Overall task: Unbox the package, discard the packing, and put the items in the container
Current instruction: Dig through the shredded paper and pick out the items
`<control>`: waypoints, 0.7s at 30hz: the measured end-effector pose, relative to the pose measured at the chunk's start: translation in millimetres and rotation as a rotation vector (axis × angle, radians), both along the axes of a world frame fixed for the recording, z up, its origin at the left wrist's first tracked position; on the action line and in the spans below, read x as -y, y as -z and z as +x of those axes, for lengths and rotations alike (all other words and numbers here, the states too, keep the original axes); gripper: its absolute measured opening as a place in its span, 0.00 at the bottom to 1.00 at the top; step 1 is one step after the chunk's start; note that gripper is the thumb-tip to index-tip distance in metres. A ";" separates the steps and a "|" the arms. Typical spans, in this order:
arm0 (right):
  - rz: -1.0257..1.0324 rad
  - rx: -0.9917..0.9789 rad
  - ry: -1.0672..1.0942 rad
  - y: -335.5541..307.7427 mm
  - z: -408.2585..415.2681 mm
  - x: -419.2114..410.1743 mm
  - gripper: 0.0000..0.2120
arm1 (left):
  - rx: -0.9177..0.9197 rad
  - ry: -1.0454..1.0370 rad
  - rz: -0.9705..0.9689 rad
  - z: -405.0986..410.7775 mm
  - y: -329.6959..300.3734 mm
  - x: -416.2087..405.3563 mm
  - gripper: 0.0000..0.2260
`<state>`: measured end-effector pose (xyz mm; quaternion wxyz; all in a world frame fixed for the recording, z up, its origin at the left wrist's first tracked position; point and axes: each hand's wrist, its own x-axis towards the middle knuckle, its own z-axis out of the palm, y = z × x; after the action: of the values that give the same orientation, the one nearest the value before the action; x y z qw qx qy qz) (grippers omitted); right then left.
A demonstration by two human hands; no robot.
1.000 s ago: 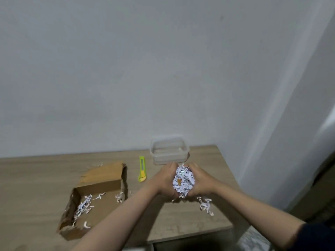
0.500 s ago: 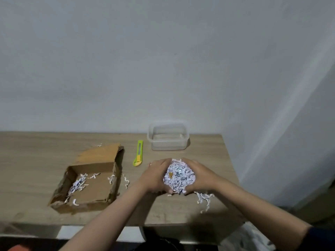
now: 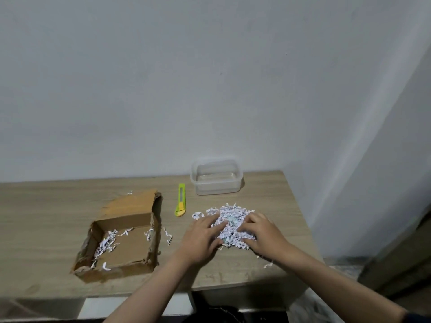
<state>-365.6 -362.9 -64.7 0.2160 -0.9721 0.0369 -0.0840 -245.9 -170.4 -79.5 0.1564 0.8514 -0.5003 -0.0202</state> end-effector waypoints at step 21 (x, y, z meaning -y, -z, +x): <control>0.024 -0.051 0.049 -26.3 -2.5 -10.6 0.06 | -0.118 -0.214 -0.268 -8.8 -7.8 -15.5 0.09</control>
<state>-368.1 -352.2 -38.4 0.2243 -0.9701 0.0671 -0.0643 -254.7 -154.9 -71.7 0.2987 0.8686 -0.3951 0.0135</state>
